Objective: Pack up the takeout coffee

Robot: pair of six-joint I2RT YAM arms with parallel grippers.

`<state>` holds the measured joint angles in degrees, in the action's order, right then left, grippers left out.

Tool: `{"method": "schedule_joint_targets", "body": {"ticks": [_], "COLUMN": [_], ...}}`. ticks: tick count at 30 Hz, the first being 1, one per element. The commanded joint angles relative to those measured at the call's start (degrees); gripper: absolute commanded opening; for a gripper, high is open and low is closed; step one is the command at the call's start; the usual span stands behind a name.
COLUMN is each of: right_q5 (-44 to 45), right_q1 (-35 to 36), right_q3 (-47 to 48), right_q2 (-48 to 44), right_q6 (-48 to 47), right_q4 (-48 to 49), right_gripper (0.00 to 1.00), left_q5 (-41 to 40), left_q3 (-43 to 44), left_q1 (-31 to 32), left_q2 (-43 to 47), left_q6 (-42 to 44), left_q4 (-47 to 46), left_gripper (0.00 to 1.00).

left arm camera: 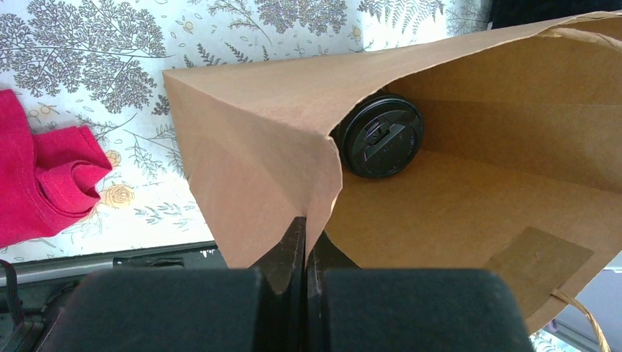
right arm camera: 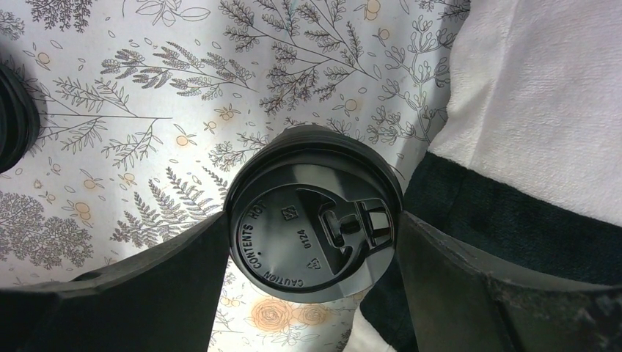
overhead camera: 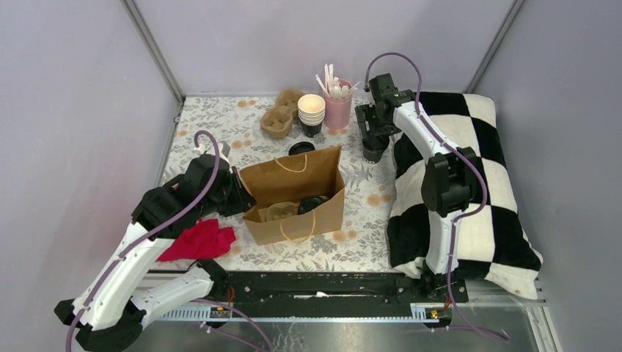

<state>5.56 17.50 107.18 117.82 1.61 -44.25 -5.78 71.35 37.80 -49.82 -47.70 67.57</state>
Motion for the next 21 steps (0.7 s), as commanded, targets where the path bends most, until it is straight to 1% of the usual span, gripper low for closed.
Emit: {"method": "schedule_joint_targets", "body": {"ticks": [1,12,21], "right_q5": [-0.5,-0.2,0.2], "right_q1": [-0.2,-0.2,-0.2], "right_q3": [-0.2,-0.6,-1.5], "right_q2": [0.5,-2.0,-3.1], "right_q6": [-0.1,0.2,0.5], "right_q4": [-0.4,-0.8,-0.6], "right_gripper": [0.87,0.99,0.99], "left_q5": [0.2,0.7,0.9], "left_q3": [-1.2,-2.0,-1.9], "left_q1": [0.0,0.1,0.1], "left_q2": [0.5,1.1,1.4], "left_q6": [-0.4,-1.1,-1.3], "left_q4": [-0.2,-0.6,-0.6], "left_gripper": [0.0,0.0,0.0]}}
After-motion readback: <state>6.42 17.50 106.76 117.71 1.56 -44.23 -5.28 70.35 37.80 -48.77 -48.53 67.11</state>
